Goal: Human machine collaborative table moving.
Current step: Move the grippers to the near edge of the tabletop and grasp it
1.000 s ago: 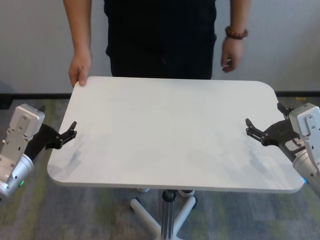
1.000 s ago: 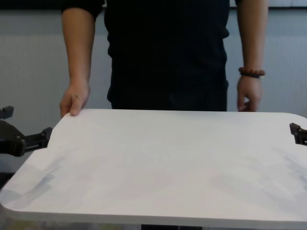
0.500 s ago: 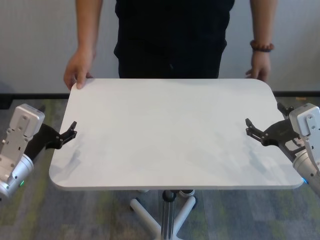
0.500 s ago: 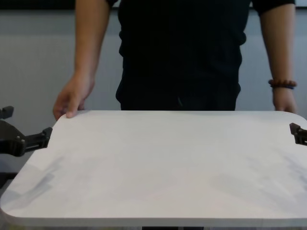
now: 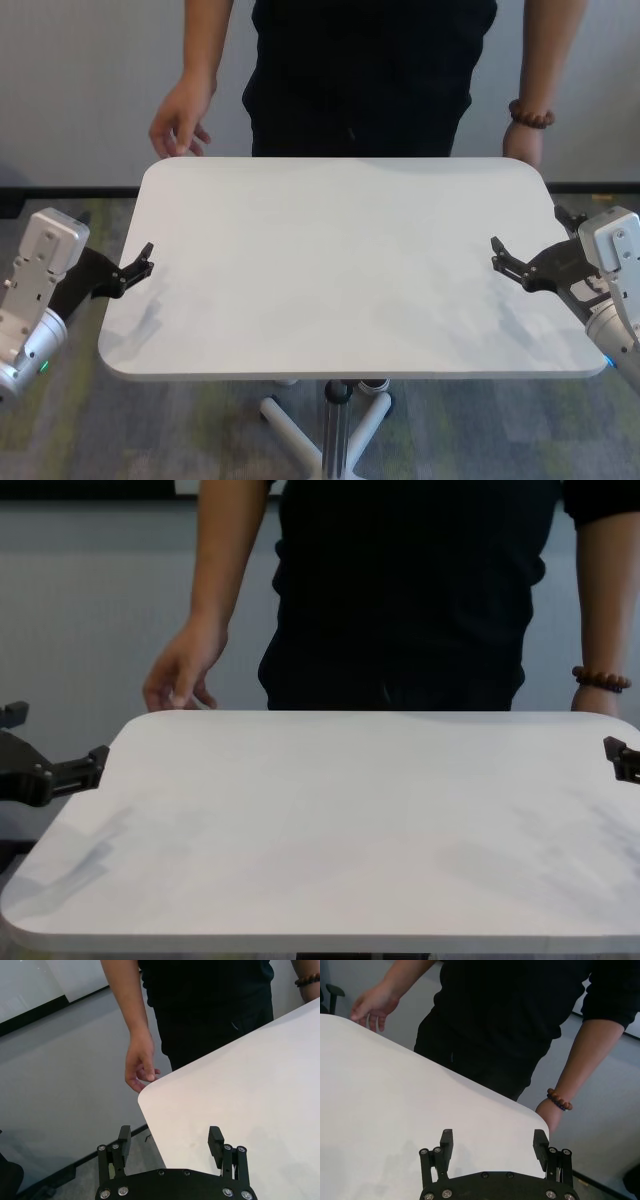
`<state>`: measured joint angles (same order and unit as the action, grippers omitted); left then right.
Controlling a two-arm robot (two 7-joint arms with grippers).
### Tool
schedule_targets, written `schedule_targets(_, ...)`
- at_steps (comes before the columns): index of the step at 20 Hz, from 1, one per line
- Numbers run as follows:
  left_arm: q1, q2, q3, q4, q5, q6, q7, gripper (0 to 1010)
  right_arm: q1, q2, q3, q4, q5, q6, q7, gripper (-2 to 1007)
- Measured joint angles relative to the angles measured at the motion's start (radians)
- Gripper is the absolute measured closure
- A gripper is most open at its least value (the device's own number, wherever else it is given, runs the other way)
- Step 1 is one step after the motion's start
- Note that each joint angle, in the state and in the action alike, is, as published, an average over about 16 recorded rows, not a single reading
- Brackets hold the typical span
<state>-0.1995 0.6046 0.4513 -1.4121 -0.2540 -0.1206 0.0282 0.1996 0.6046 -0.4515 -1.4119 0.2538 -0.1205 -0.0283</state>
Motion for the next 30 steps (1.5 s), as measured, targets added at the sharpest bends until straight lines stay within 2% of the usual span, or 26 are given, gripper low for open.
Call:
schedule_targets(13, 0.001, 0.001, 0.000, -0.001, 0.002, -0.001, 0.001, 9, 0.000, 0.000, 0.000, 0.000, -0.001, 0.001, -0.001, 0)
schedule_targets(18, 0.019, 0.014, -0.007, -0.018, 0.019, -0.017, 0.013, 9, -0.006, 0.003, -0.007, -0.021, -0.026, 0.017, -0.013, 0)
schedule_targets(21, 0.050, 0.036, -0.019, -0.045, 0.034, -0.037, 0.024, 9, -0.017, 0.007, -0.014, -0.052, -0.051, 0.036, -0.024, 0)
schedule_targets(24, 0.098, 0.068, -0.039, -0.082, 0.050, -0.064, 0.037, 9, -0.037, 0.015, -0.022, -0.097, -0.081, 0.063, -0.037, 0)
schedule_targets(30, 0.244, 0.160, -0.097, -0.175, 0.081, -0.139, 0.067, 9, -0.103, 0.043, -0.040, -0.228, -0.154, 0.143, -0.065, 0)
